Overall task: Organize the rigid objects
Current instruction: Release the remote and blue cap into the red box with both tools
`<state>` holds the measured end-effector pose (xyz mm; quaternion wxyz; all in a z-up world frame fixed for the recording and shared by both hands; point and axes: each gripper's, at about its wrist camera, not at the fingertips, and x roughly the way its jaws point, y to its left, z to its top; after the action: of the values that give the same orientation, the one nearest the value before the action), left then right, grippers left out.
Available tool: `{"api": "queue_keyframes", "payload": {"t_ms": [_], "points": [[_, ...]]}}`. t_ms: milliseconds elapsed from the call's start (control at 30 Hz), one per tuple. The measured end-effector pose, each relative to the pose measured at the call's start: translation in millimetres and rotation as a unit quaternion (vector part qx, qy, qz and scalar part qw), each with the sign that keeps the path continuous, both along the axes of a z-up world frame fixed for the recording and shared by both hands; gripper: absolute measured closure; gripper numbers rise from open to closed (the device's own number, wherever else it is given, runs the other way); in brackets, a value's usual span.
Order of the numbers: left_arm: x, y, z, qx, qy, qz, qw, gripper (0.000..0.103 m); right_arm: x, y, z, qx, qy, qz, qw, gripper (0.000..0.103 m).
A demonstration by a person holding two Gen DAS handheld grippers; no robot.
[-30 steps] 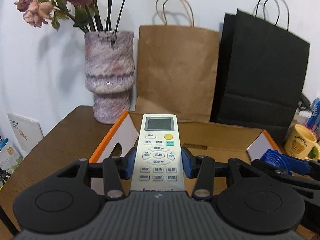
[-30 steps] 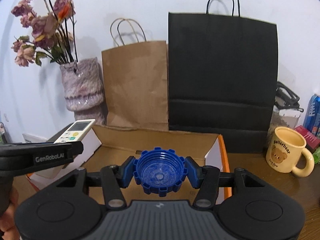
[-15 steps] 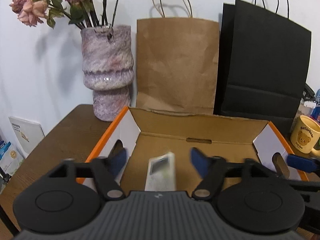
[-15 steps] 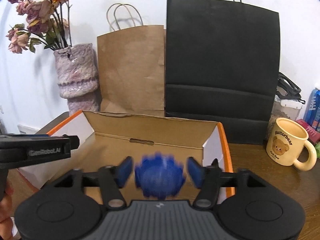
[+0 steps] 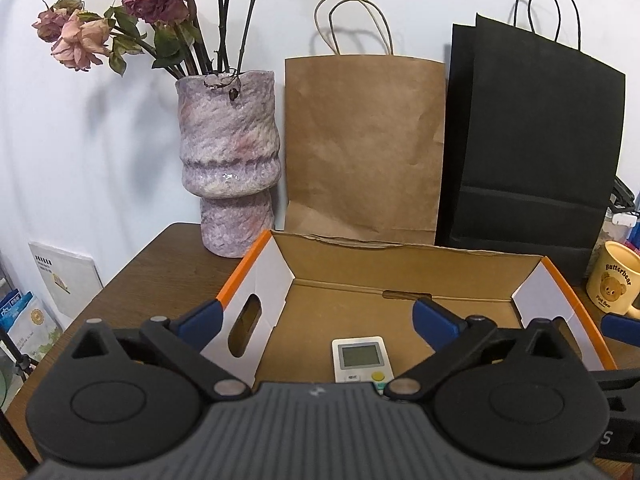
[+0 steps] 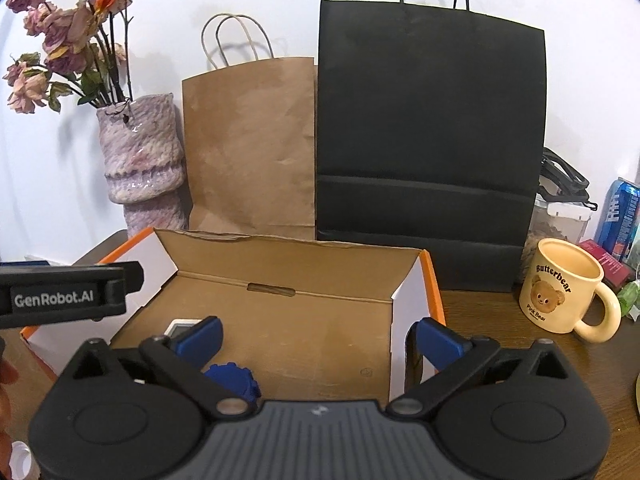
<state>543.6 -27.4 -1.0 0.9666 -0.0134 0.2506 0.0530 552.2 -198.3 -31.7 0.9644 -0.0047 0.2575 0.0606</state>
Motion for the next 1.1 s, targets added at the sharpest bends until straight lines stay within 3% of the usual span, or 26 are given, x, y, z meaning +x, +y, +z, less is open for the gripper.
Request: {"api": "queue_keyframes", "payload": {"t_ms": [600, 1100], "points": [[-16, -3, 7, 0.007, -0.013, -0.006, 0.9999, 0.000, -9, -2, 7, 0.001, -0.003, -0.006, 1.000, 0.000], [-56, -5, 15, 0.020, -0.038, -0.015, 0.9990, 0.000, -42, -9, 13, -0.008, -0.018, -0.005, 1.000, 0.000]]}}
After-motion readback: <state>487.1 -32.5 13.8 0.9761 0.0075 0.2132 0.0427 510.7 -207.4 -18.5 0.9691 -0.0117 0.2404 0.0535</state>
